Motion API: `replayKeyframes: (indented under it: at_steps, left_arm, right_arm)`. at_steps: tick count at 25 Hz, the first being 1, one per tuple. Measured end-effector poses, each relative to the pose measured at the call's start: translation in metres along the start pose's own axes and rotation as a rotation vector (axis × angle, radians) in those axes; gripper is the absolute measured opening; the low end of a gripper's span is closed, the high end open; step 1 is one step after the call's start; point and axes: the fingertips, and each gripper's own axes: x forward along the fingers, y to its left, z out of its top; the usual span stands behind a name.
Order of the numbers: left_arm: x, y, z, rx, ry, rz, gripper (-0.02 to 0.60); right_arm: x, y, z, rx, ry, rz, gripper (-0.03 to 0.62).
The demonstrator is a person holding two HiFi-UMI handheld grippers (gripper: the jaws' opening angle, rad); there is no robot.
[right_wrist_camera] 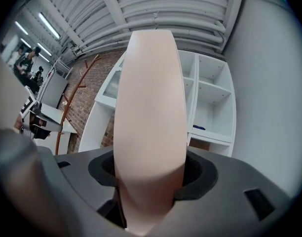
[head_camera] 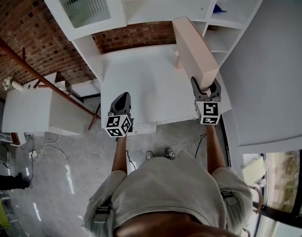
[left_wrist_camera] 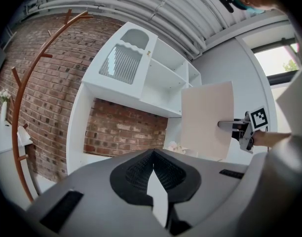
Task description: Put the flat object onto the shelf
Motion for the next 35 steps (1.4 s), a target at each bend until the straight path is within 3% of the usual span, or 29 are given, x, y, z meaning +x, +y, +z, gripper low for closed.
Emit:
replayKeyframes:
  at_steps: [13, 20, 25, 28, 35]
  left_arm:
    - [-0.014, 0.007, 0.0, -0.018, -0.012, 0.011, 0.015]
    - [-0.016, 0.009, 0.0, -0.028, -0.018, 0.018, 0.015]
    - [-0.018, 0.011, 0.0, -0.035, -0.023, 0.028, 0.015]
    - [-0.02, 0.015, -0.001, -0.039, -0.025, 0.038, 0.015]
    - [-0.025, 0.03, -0.003, -0.048, -0.029, 0.075, 0.015]
  right_arm:
    - [0.019, -0.036, 0.115, -0.37, -0.125, -0.066, 0.285]
    - [0.039, -0.032, 0.135, -0.764, -0.09, -0.086, 0.285]
    - [0.059, -0.026, 0.13, -1.085, -0.056, -0.106, 0.285]
    - [0.071, -0.019, 0.124, -1.225, -0.029, -0.114, 0.285]
    - [0.099, -0.016, 0.111, -1.271, 0.015, -0.105, 0.285]
